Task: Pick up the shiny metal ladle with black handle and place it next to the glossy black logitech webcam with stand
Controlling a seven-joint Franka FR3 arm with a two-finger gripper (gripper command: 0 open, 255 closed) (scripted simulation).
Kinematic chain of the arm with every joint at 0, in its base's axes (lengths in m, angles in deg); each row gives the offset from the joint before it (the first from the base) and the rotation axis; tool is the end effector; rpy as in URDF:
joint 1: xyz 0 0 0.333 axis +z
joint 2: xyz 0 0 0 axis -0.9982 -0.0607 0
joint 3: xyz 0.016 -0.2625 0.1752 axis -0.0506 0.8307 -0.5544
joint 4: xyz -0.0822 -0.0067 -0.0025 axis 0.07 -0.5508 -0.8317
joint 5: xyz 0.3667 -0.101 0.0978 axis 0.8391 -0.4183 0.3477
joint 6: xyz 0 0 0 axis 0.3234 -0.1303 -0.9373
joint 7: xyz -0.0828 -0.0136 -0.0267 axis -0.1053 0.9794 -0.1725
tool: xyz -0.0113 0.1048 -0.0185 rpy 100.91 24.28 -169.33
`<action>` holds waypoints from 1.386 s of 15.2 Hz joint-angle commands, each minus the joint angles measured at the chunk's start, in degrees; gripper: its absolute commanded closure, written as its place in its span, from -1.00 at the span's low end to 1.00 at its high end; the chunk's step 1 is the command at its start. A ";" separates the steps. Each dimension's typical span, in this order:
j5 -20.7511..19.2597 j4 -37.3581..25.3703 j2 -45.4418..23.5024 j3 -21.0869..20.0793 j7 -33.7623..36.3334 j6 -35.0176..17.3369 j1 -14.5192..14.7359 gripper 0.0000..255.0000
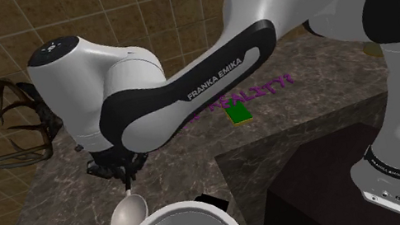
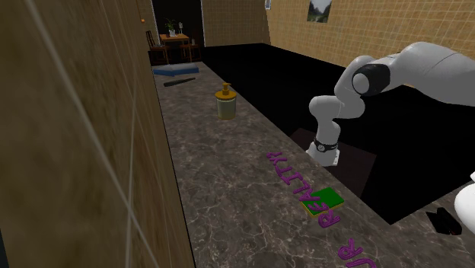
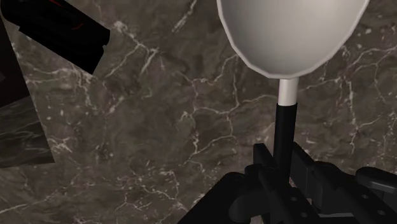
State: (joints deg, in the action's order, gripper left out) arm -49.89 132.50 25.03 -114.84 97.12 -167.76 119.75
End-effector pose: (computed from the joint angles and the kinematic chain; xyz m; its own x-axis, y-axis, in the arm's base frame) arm 0.4332 0.5687 0.4374 0.8791 -0.4636 0.1104 -0.4550 -0.8854 -0.0951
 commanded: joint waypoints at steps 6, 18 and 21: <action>-0.97 3.35 -1.30 0.51 1.11 -4.45 -0.09 1.00; -2.79 7.25 -4.04 1.60 2.81 -10.77 0.09 1.00; -2.80 7.25 -4.04 1.60 2.81 -10.77 0.08 1.00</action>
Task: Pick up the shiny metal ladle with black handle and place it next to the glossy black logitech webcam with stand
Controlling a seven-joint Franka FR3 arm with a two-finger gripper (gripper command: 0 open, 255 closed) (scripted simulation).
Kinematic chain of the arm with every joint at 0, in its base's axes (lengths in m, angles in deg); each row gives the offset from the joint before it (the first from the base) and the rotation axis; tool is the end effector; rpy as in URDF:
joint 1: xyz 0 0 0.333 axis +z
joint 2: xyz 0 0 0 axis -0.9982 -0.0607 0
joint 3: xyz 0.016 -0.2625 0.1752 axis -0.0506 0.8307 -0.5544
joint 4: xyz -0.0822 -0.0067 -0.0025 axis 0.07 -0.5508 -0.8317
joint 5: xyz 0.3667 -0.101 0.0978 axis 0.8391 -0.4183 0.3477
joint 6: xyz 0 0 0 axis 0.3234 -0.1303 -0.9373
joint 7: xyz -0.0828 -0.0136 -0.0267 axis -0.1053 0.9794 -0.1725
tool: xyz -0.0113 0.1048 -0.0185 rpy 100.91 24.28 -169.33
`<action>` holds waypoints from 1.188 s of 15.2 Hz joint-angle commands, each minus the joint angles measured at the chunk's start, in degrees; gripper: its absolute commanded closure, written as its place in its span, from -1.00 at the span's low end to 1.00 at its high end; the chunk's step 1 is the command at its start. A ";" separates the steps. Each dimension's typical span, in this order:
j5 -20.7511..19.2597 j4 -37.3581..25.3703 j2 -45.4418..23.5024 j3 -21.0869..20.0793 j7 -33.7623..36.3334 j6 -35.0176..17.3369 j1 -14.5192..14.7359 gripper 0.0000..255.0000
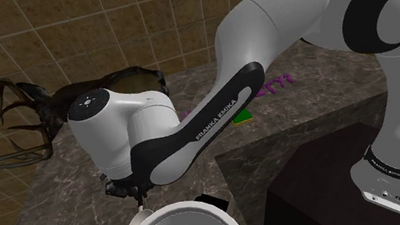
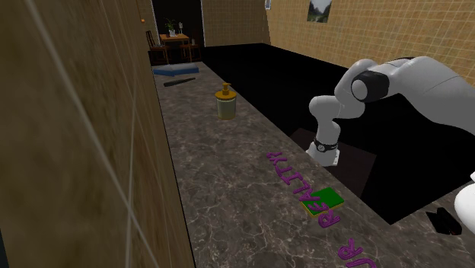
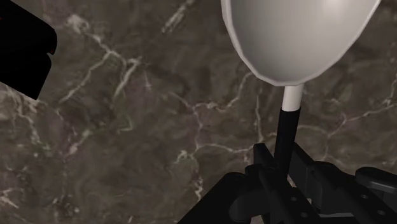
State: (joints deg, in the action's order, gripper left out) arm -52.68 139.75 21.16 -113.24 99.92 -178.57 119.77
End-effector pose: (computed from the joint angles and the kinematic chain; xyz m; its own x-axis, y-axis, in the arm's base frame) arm 0.4338 0.5692 0.3473 0.8782 -0.4649 0.1119 -0.4558 -0.8846 -0.0986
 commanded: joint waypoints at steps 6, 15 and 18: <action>0.02 0.01 -0.14 -0.01 -0.01 0.08 0.04 -1.00; 1.83 -1.53 3.46 -1.24 -1.03 4.97 -0.30 -1.00; 1.83 -1.54 3.45 -1.24 -1.03 4.98 -0.30 -1.00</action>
State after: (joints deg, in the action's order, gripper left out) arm -50.85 138.31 24.65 -114.49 98.90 -173.68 119.45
